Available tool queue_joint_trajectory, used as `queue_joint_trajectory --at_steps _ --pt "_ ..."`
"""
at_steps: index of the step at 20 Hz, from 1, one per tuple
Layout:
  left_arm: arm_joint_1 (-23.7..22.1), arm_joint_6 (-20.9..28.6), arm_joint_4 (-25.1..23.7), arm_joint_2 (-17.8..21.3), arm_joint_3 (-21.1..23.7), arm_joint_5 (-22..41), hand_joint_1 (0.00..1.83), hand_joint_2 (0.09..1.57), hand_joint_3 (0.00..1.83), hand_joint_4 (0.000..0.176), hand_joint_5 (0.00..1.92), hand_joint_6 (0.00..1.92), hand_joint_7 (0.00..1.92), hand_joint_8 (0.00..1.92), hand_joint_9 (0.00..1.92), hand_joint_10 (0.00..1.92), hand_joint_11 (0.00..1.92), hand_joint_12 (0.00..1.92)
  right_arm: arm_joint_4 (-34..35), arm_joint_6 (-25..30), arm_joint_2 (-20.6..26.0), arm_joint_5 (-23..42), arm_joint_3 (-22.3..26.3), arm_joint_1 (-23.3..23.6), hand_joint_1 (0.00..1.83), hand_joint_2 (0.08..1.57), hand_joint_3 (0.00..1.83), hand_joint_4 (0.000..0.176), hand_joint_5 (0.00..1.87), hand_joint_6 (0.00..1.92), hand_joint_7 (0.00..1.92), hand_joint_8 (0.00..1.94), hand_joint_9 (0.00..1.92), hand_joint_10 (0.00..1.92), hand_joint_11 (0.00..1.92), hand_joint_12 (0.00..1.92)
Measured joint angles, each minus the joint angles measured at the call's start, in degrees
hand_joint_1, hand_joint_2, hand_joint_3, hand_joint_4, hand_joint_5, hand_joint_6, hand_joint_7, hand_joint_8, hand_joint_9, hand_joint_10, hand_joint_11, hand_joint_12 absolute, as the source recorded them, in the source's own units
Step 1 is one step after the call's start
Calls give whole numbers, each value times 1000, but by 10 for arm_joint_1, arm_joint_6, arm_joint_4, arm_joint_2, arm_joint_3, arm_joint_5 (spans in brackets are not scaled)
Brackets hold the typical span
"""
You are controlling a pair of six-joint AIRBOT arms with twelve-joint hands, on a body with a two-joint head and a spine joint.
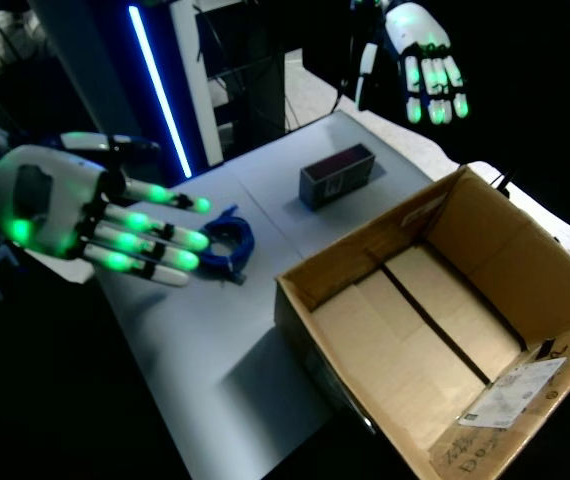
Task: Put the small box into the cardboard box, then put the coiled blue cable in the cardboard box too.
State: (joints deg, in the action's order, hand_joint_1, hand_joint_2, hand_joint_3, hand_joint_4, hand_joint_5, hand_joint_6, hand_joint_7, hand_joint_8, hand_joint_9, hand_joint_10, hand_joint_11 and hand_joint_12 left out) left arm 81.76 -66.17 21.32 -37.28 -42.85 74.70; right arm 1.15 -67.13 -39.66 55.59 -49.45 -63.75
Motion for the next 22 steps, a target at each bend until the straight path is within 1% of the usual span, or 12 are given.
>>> queue_joint_trajectory --at_steps 3,7,8,9,10,13,17,18,19,20,21,22 --pt "-4 1 -7 -1 0 -2 348 894 0 176 24 0 45 0 83 0 7 75 1 0 0 -1 0 0 224 1137 0 176 0 0 0 0 0 0 0 0" --pt "-45 1 -31 -12 -14 -26 399 842 0 176 0 0 46 0 77 0 62 91 0 0 -2 -2 -1 0 410 1040 0 176 0 0 0 0 0 0 0 0" --pt "-58 1 -42 -16 -17 -38 438 837 0 176 0 0 37 0 75 0 48 84 -1 0 -2 -2 -1 0 450 1031 0 176 0 0 0 0 0 0 0 0" --pt "-66 1 -48 -17 -19 -47 563 804 0 176 13 5 13 0 44 0 21 72 -1 0 -2 -2 -1 0 474 1037 0 176 0 0 0 0 0 0 0 0" --pt "-82 0 -61 -25 -26 -60 633 770 0 176 20 5 5 0 38 0 17 72 1 0 -2 -2 -1 0 487 1038 0 176 0 0 0 0 0 0 0 0" --pt "-123 2 -91 -43 -38 -97 685 734 0 176 41 4 27 5 80 9 30 87 -1 0 -2 -2 -1 0 470 1053 2 176 0 0 0 0 0 0 0 0" --pt "-170 58 -149 -73 -71 -141 651 777 3 176 91 5 82 4 144 7 47 120 -1 0 -2 -2 -1 0 446 1081 8 176 0 0 0 0 0 0 0 0" --pt "-182 77 -158 -85 -83 -157 625 813 4 176 124 3 159 12 208 3 77 267 -1 0 -2 -2 -1 0 449 1086 7 176 0 0 0 0 0 0 0 0" --pt "-195 83 -164 -97 -92 -173 643 834 1 176 156 1 234 0 283 1 11 742 -1 0 -2 -2 -1 0 447 1090 8 176 0 0 0 0 0 0 0 0" --pt "-209 84 -168 -107 -101 -191 725 848 0 176 202 1 314 2 373 7 49 987 0 0 -2 -2 -1 0 455 1097 9 176 0 0 0 0 0 0 0 0" --pt "-229 84 -172 -123 -114 -210 802 885 2 129 271 5 413 9 508 25 173 1051 0 0 -2 -2 -1 0 417 1112 13 176 0 0 0 0 0 0 0 0" --pt "-244 84 -173 -136 -125 -227 856 949 3 80 386 4 537 6 641 27 297 1126 0 0 -3 -2 -1 0 202 1117 12 176 0 0 0 0 0 0 0 0"
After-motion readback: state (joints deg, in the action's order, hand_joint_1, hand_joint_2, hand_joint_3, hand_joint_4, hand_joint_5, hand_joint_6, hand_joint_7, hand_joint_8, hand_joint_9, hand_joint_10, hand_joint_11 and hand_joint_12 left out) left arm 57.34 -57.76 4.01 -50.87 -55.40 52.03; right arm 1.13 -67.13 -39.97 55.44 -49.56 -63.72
